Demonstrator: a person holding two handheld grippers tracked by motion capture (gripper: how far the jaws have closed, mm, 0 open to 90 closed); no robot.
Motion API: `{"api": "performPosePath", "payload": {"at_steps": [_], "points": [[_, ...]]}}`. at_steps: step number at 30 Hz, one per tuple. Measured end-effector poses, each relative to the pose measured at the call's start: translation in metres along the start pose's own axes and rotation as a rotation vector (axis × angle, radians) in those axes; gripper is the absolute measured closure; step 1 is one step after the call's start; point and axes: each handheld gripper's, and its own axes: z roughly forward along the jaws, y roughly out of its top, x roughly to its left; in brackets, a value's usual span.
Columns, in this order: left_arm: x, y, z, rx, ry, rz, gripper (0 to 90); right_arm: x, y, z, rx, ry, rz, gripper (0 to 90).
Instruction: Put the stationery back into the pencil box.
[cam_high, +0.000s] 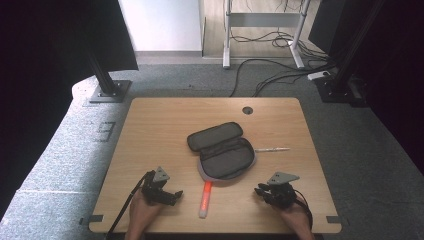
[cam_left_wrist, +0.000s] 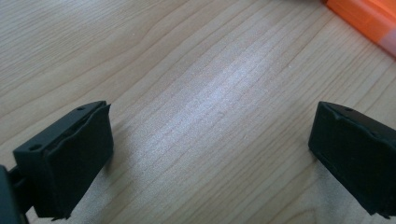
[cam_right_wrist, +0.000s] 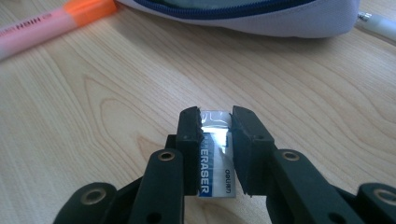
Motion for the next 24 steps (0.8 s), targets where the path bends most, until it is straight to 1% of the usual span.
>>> {"api": "performPosePath", "payload": {"at_steps": [2, 4, 8, 13, 20, 24], "points": [[0.000, 0.000, 0.000, 0.000, 0.000, 0.000, 0.0, -0.001, 0.001, -0.001, -0.007, -0.003, 0.000, 72.5], [0.000, 0.000, 0.000, 0.000, 0.000, 0.000, 0.0, -0.002, 0.002, -0.003, -0.019, 0.006, 0.010, 72.5], [0.000, 0.000, 0.000, 0.000, 0.000, 0.000, 0.0, -0.003, 0.005, -0.005, -0.031, 0.001, 0.007, 72.5], [0.000, 0.000, 0.000, -0.001, 0.000, 0.000, 0.0, -0.005, 0.006, -0.006, -0.037, -0.003, 0.010, 72.5], [0.000, 0.000, 0.000, -0.001, 0.000, -0.001, 0.0, -0.007, 0.013, -0.008, -0.052, 0.009, 0.011, 72.6], [0.000, 0.000, 0.000, 0.000, 0.001, 0.000, 0.0, -0.011, 0.015, -0.007, -0.051, 0.012, 0.018, 72.5]]}}
